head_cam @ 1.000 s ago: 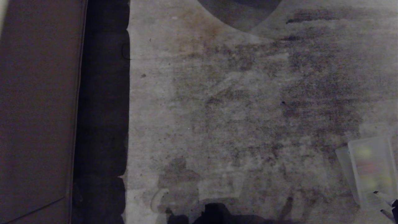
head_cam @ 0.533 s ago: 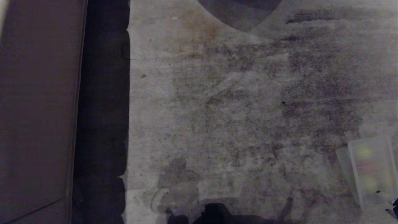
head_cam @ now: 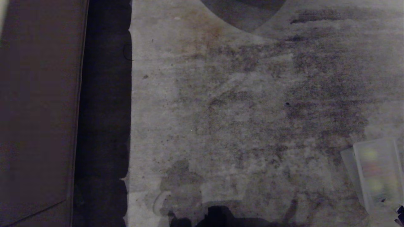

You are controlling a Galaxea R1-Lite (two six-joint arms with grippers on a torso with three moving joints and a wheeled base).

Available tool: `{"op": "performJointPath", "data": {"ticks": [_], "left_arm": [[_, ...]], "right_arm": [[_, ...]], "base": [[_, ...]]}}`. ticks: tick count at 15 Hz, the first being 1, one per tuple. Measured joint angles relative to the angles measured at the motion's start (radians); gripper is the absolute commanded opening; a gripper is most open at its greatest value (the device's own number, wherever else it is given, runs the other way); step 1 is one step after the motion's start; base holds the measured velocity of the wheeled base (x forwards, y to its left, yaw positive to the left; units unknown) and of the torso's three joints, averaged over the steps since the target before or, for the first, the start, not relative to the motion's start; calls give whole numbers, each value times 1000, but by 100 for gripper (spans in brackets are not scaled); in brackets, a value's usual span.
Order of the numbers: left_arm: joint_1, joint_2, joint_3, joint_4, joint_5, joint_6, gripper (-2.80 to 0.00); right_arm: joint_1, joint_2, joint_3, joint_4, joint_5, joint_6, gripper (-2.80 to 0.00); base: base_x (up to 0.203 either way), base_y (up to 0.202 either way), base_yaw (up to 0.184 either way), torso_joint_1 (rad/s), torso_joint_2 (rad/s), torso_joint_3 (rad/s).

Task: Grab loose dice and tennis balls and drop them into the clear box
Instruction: Close the lid

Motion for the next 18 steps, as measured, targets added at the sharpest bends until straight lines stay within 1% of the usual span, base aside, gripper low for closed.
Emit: {"op": "performJointPath", "data": {"ticks": [1,3,7,9,10,12,14,16,18], "left_arm": [[0,0,0,0,0,0,-280],[0,0,0,0,0,0,-280],[0,0,0,0,0,0,-280],[0,0,0,0,0,0,-280],[0,0,0,0,0,0,-280],[0,0,0,0,0,0,-280],[0,0,0,0,0,0,-280],[0,0,0,0,0,0,-280],[0,0,0,0,0,0,-280]], "right_arm": [[0,0,-8,27,-21,-25,0],[-1,9,-26,37,-44,-36,0],[-1,33,-69,44,-51,-38,0],[-3,40,-95,73,-55,-39,0],[-6,42,-106,89,-72,-42,0],[-10,45,-131,128,-116,-75,0],[-18,43,-155,168,-121,-100,0],[-27,39,-172,174,-122,-120,0],[-35,31,-184,179,-122,-124,0]], "base": [[0,0,0,0,0,0],[0,0,0,0,0,0],[0,0,0,0,0,0],[0,0,0,0,0,0],[0,0,0,0,0,0],[0,0,0,0,0,0],[0,0,0,0,0,0],[0,0,0,0,0,0],[0,0,0,0,0,0]]}}
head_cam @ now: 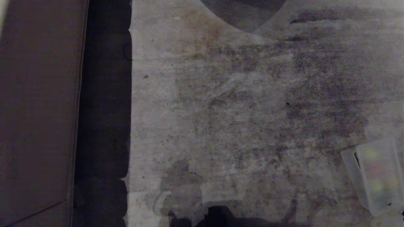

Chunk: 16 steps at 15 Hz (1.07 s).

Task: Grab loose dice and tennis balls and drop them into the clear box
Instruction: Close the lid

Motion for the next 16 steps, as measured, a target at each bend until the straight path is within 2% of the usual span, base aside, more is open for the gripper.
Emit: {"op": "performJointPath", "data": {"ticks": [6,9,13,16], "left_arm": [[0,0,0,0,0,0,-280],[0,0,0,0,0,0,-280],[0,0,0,0,0,0,-280],[0,0,0,0,0,0,-280]], "right_arm": [[-3,-29,-33,17,-4,-7,0],[1,-38,-1,63,4,-11,0],[30,-81,80,183,101,-19,0],[54,-101,136,194,110,-82,0]], "base": [[0,0,0,0,0,0],[0,0,0,0,0,0],[0,0,0,0,0,0],[0,0,0,0,0,0]]}}
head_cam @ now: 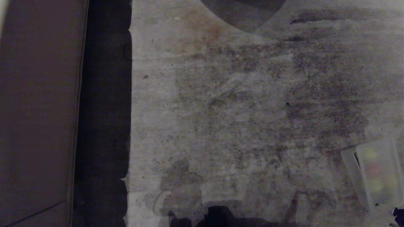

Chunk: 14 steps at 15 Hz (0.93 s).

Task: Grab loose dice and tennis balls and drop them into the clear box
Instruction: Close the lid

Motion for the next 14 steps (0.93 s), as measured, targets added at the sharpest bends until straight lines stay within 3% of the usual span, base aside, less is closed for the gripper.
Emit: {"op": "performJointPath", "data": {"ticks": [4,6,9,14], "left_arm": [[0,0,0,0,0,0,-280],[0,0,0,0,0,0,-280],[0,0,0,0,0,0,-280],[0,0,0,0,0,0,-280]], "right_arm": [[12,-7,37,89,8,-116,0],[21,-8,44,125,3,-122,0],[23,-13,28,191,74,-124,0],[17,-29,12,196,55,-128,0]], "base": [[0,0,0,0,0,0],[0,0,0,0,0,0],[0,0,0,0,0,0],[0,0,0,0,0,0]]}}
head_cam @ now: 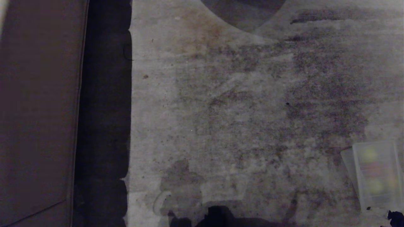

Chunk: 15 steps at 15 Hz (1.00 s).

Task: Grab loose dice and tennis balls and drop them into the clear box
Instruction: Close the lid

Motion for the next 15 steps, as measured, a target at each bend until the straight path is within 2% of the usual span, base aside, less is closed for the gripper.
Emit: {"op": "performJointPath", "data": {"ticks": [7,15], "left_arm": [[0,0,0,0,0,0,-280],[0,0,0,0,0,0,-280]], "right_arm": [[6,-33,29,58,-2,0,0],[98,-14,15,53,-2,-1,0]], "base": [[0,0,0,0,0,0],[0,0,0,0,0,0]]}}
